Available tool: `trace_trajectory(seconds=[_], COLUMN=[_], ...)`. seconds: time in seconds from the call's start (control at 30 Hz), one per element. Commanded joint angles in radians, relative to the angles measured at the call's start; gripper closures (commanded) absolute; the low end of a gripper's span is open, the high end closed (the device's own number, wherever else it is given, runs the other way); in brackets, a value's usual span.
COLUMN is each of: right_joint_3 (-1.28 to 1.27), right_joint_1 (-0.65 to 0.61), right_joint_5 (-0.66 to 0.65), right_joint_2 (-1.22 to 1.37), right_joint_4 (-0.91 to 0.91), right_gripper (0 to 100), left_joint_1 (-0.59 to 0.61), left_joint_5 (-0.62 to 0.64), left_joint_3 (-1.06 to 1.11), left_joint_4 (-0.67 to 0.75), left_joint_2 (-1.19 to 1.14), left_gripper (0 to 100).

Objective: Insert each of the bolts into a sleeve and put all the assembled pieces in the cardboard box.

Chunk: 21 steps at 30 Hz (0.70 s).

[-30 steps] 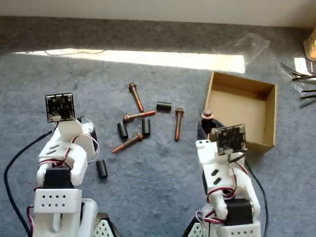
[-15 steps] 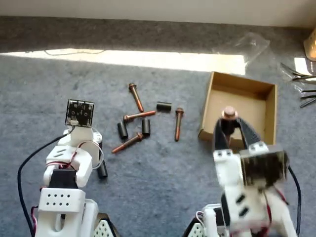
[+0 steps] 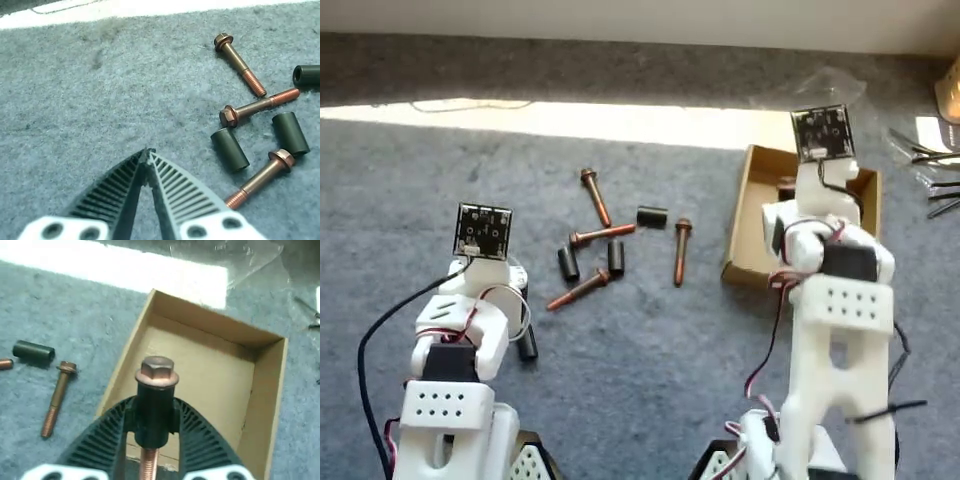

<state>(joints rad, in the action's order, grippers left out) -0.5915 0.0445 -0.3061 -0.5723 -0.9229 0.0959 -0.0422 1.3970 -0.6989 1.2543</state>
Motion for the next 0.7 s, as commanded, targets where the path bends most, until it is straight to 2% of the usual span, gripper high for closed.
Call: trace_trajectory(seconds=[0.0, 0.1, 0.17, 0.3, 0.67], right_joint_3=[0.067, 0.091, 0.151, 0.329, 0.817], right_joint_1=[0.025, 0.025, 0.031, 0.035, -0.005], right_joint_5=[-0.011, -0.002, 0.071, 0.167, 0.261], right_joint_2=[0.130, 0.248, 0.326, 0.481, 0.937], right_joint_4=[0.107, 0.159, 0.147, 0.044, -0.182], right_gripper=[99.4, 99.4, 99.4, 99.4, 99.4], left_joint_1=[-0.012, -0.012, -0.012, -0.012, -0.012], left_joint_5=[-0.008, -0.008, -0.008, -0.008, -0.008], left_joint_3=[-0.007, -0.007, -0.007, -0.007, -0.005], left_joint_4=[0.020, 0.020, 0.020, 0.020, 0.020], left_joint_2=[0.013, 0.013, 0.013, 0.013, 0.013], left_gripper=[98, 98, 98, 98, 98])
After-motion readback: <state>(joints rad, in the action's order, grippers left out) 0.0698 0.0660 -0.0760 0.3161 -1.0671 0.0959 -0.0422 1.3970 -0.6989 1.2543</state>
